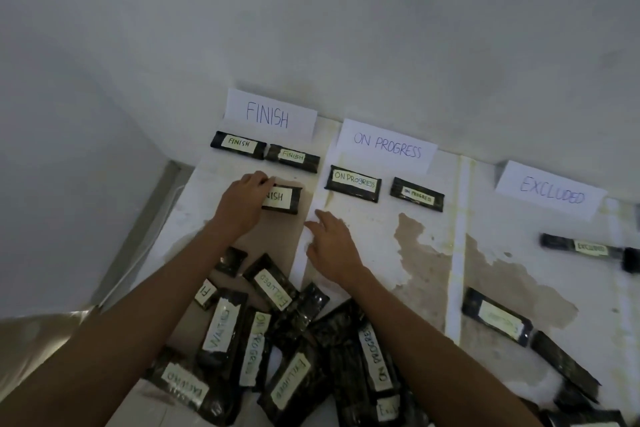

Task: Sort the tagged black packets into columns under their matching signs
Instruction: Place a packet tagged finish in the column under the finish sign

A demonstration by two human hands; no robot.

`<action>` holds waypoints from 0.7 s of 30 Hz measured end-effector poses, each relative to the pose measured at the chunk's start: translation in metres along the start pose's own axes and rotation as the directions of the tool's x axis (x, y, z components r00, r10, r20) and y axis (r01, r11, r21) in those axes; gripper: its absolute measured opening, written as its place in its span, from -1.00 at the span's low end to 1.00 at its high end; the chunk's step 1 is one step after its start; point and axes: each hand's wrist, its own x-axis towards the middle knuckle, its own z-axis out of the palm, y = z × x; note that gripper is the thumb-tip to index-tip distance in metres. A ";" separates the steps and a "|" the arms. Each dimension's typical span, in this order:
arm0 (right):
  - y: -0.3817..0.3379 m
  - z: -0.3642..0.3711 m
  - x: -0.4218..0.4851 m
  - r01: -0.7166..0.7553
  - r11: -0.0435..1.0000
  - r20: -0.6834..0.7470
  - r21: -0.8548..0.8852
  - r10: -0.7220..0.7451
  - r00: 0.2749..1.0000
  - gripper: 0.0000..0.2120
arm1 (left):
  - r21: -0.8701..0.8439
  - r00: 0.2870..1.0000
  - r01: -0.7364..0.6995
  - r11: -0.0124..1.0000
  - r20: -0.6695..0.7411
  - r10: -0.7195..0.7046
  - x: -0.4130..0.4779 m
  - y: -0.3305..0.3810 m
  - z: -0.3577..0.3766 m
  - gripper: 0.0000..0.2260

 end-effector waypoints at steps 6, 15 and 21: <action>0.020 0.018 0.010 0.057 0.996 -0.061 -0.070 -0.061 0.996 -0.58 | -0.023 0.996 -0.088 0.996 0.025 0.088 0.034 -0.015 0.011 -0.43; 0.020 0.022 0.009 0.049 0.996 -0.077 -0.075 -0.055 0.995 -0.56 | -0.133 0.986 -0.119 0.984 0.104 0.133 0.038 -0.026 0.012 -0.38; -0.021 0.006 0.004 -0.007 0.999 -0.018 0.051 0.008 1.000 -0.58 | -0.238 0.999 -0.039 0.970 0.007 0.041 0.001 -0.009 0.004 -0.51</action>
